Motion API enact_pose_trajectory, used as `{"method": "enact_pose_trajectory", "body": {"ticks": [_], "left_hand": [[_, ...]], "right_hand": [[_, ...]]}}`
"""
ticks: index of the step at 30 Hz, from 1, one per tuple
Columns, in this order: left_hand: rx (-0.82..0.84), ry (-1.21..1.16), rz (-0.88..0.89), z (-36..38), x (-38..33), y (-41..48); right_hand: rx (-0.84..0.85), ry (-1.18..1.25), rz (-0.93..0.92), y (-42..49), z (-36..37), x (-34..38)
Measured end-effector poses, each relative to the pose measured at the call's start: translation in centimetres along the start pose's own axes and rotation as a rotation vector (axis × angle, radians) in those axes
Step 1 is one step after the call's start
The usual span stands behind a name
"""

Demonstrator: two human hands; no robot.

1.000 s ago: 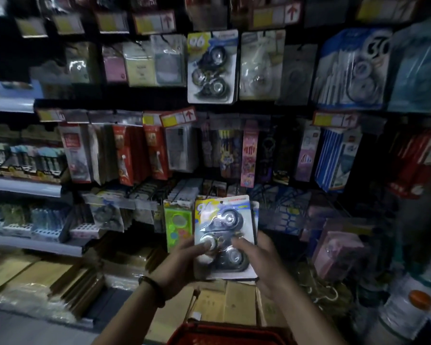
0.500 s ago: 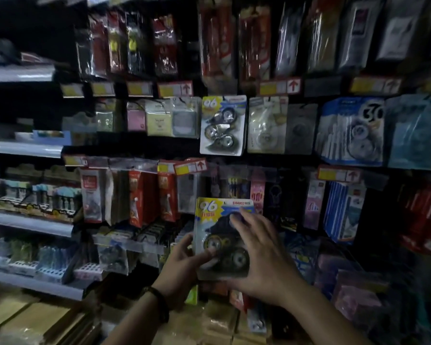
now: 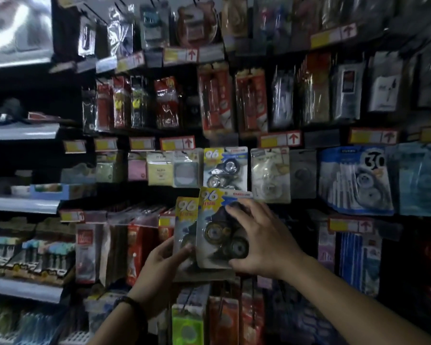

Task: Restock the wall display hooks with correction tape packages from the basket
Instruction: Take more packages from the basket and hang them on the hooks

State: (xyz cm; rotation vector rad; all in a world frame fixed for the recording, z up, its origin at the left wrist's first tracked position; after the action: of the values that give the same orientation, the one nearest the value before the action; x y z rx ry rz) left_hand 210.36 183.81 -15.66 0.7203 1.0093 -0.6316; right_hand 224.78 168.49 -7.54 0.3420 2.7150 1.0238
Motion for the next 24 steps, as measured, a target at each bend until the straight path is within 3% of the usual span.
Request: {"method": "enact_pose_trajectory", "body": {"ticks": [7,10,15,24], "left_hand": [[-0.317,0.114,0.385,-4.9,-4.0,3.7],[-0.407,0.078,0.457,-6.5,-4.5,4.6],[-0.411,0.022,0.468,-6.8,-4.7,5.7],[-0.279,-0.016,0.420,-4.2,-5.4,6.0]], "right_hand": [[-0.023,-0.161,0.050,5.7,-0.6,-1.6],[-0.049,-0.239,0.073,7.8,-0.8,-1.9],[-0.097,-0.339,0.055,10.5,-0.8,-1.8],[-0.056,-0.395,0.083,12.3,-0.9,-2.6]]}}
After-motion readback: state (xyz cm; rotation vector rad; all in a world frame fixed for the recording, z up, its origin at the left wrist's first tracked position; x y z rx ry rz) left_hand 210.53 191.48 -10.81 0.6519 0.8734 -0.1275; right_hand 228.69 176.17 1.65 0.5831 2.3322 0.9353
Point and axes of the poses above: each hand's wrist, its own y-axis towards the middle knuckle, its own z-axis out of the palm, x = y × z, the point moved 7 cm from there along y, towards the middle knuckle, and after that the axes turned 4 degrees about -y, right-handed, at the moved point
